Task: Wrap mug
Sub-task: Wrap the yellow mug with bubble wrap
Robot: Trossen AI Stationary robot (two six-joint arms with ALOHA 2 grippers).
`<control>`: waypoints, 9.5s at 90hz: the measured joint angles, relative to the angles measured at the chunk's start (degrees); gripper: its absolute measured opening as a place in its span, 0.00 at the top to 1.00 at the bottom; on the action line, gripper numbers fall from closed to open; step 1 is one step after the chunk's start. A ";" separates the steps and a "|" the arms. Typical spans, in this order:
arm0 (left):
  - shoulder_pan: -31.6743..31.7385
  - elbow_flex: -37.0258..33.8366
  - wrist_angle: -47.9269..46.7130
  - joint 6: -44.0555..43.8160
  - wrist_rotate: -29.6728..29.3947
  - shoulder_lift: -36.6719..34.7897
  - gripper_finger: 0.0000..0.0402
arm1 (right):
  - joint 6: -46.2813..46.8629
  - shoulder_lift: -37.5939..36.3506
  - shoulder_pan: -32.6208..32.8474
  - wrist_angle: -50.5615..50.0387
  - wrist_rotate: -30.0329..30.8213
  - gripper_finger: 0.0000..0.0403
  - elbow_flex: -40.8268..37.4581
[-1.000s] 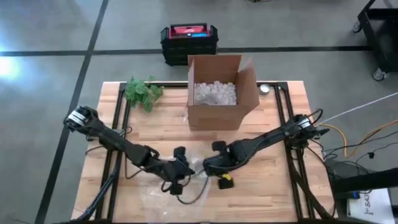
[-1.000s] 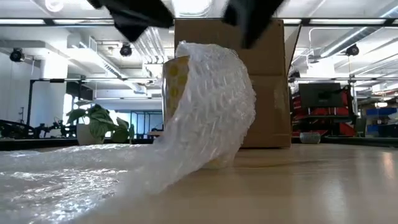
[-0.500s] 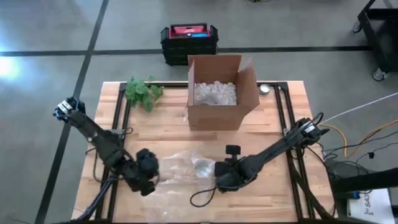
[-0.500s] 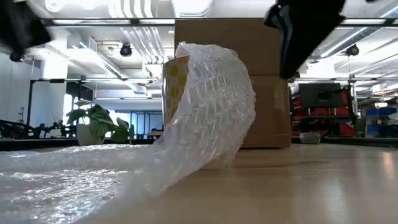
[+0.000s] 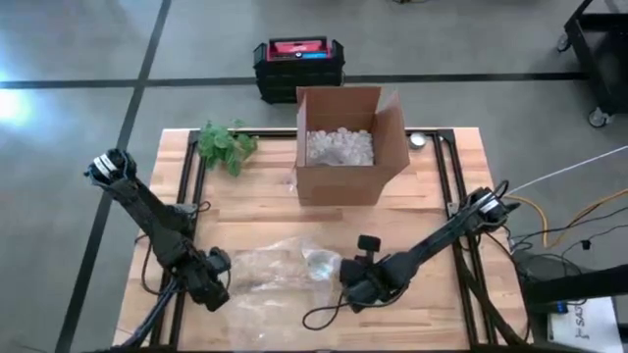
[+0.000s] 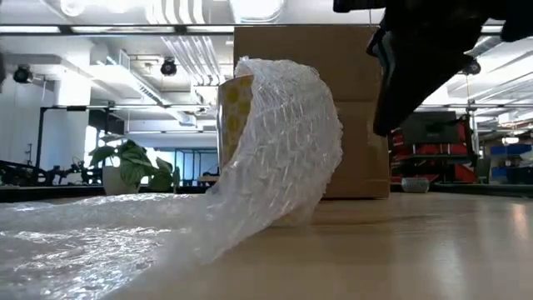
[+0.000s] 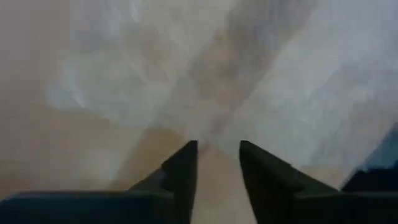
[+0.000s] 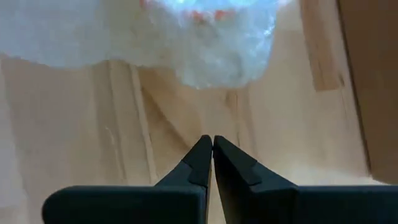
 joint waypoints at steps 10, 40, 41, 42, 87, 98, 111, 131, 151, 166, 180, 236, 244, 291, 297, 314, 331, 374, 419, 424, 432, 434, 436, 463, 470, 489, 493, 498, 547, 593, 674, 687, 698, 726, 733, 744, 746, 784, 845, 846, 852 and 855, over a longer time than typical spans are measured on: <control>-2.48 -0.75 4.50 -4.31 -1.68 -0.04 0.53 | -0.02 0.00 0.00 0.42 1.41 0.99 -0.51; -8.36 -5.14 14.64 -14.31 -12.05 3.52 0.42 | -0.64 0.00 0.00 4.43 1.60 0.99 -3.77; -8.36 -5.26 14.97 -14.34 -12.17 3.68 0.42 | -0.72 0.00 0.00 4.43 1.60 0.99 -3.79; -8.36 -5.37 15.27 -14.36 -12.26 3.83 0.42 | -0.83 0.00 0.00 4.43 1.60 0.99 -3.80; -8.23 -5.46 21.78 -6.65 -24.67 6.47 0.96 | -9.54 1.00 -0.42 15.09 7.24 0.99 -3.82; -8.21 -3.04 21.35 -2.34 -27.28 5.95 0.97 | -9.79 1.73 -0.63 15.41 7.20 0.99 -3.82; -8.24 0.22 18.81 1.84 -34.07 4.16 1.00 | -10.80 2.25 -0.76 17.26 5.81 0.99 -3.82; -5.01 4.49 17.77 13.81 -46.98 1.49 1.00 | -15.46 2.27 -0.79 25.10 5.23 0.99 -3.82; 3.90 8.15 21.12 30.79 -46.96 1.33 1.00 | -18.78 2.27 -1.21 32.30 1.20 0.99 -3.82; 10.71 9.42 25.74 41.13 -43.41 2.03 1.00 | -18.68 2.27 -1.61 32.63 1.19 0.99 -3.87; 16.70 9.62 33.37 50.36 -37.50 3.11 1.00 | -18.66 3.16 -1.66 33.16 0.83 0.99 -3.96; 24.99 9.86 44.95 57.10 -24.06 19.10 1.00 | -19.08 -0.18 -2.03 18.62 -0.73 0.99 2.18; 25.00 10.16 44.83 58.39 -24.07 19.32 1.00 | -19.69 -1.88 -2.04 17.99 -0.50 0.99 4.63; 25.04 10.34 44.91 61.65 -23.74 17.97 0.98 | -24.13 5.69 -6.57 30.45 -6.20 0.99 5.70; 25.06 10.42 44.83 62.28 -23.48 17.97 0.94 | -23.93 6.45 -7.00 30.44 -6.20 0.99 5.70; 25.12 14.75 39.18 66.50 -20.61 16.20 0.78 | -23.12 6.67 -7.36 30.36 -6.27 0.99 5.77; 24.27 25.30 10.60 64.03 -21.02 12.19 0.65 | -23.12 6.78 -7.50 30.21 -6.03 0.99 5.77; 10.27 11.84 5.85 45.10 -23.01 8.59 0.74 | -23.48 6.78 -7.46 30.29 -6.07 0.99 5.75; 16.76 8.05 41.46 68.85 -27.76 10.84 0.96 | -23.60 6.78 -7.43 30.42 -6.21 0.99 5.70; 17.84 8.43 41.47 69.39 -27.76 11.33 0.96 | -23.60 6.78 -7.43 30.40 -6.24 0.99 5.69; 19.55 8.49 41.56 69.50 -27.29 12.56 0.97 | -23.60 6.78 -7.43 30.47 -6.23 0.99 5.68; 20.01 8.48 41.59 69.46 -26.90 13.04 0.97 | -23.60 6.78 -7.43 30.50 -6.22 0.99 5.68; 20.44 8.48 41.78 69.42 -26.63 13.61 0.97 | -23.61 6.78 -7.41 30.46 -6.22 0.99 5.68; 21.74 8.61 45.67 69.11 -25.53 19.08 0.98 | -24.12 4.05 -7.50 20.21 -6.65 0.99 9.95; 21.75 8.61 45.61 69.10 -25.53 19.16 0.98 | -24.10 3.20 -7.52 13.14 -6.59 0.99 13.78; 21.76 8.45 46.49 69.33 -25.43 19.02 0.98 | -24.02 2.99 -7.89 8.44 -6.98 0.99 21.56; 21.76 8.44 46.54 69.34 -25.43 19.03 0.98 | -23.97 3.27 -8.39 9.27 -8.77 0.99 21.80; 21.76 8.44 46.57 69.34 -25.40 19.04 0.98 | -23.09 3.59 -9.28 9.75 -12.09 0.99 21.73; 21.49 8.91 44.98 69.79 -24.27 16.35 0.99 | -19.14 16.15 -12.85 12.23 -24.21 0.99 19.98; 14.09 13.16 28.53 64.30 -16.43 11.67 1.00 | -21.28 14.88 -12.83 15.07 -24.54 0.99 19.57; 23.18 12.18 43.41 74.95 -27.57 22.21 1.00 | -21.04 7.05 -11.76 8.72 -25.19 0.99 19.45; 23.24 12.15 43.57 74.84 -27.50 22.09 1.00 | -20.61 4.31 -11.78 8.88 -24.47 0.99 19.52; 23.27 12.07 43.53 74.84 -27.52 21.84 1.00 | -21.69 4.13 -11.62 14.41 -24.21 0.99 19.52; 23.27 11.96 43.73 74.80 -27.46 21.51 1.00 | -22.84 10.99 -11.89 12.34 -26.61 0.99 19.82; 23.29 11.93 43.61 75.00 -27.20 21.15 1.00 | -22.61 12.37 -12.28 11.28 -25.54 0.99 19.89; 23.05 12.26 42.66 75.07 -26.85 20.20 0.99 | -22.53 13.54 -12.93 10.86 -25.43 0.99 19.89; 23.01 12.41 42.24 75.05 -26.81 20.00 0.99 | -22.55 13.62 -13.00 10.86 -25.41 0.99 19.88; 22.77 14.98 23.15 71.35 -33.76 12.08 1.00 | -24.19 14.58 -12.87 11.37 -24.21 0.99 19.74; 17.42 9.82 41.54 56.71 -20.62 18.75 1.00 | -44.24 12.75 -12.00 9.57 -32.96 0.99 19.64; 17.30 9.83 41.55 56.46 -20.62 18.75 1.00 | -44.46 12.71 -12.00 9.38 -33.00 0.99 19.70; 16.75 9.82 41.79 55.13 -20.62 18.75 1.00 | -45.23 12.64 -12.00 7.48 -33.07 0.99 20.22; 16.52 9.84 41.85 54.90 -20.64 18.75 1.00 | -45.30 12.61 -12.00 6.58 -33.07 0.99 20.42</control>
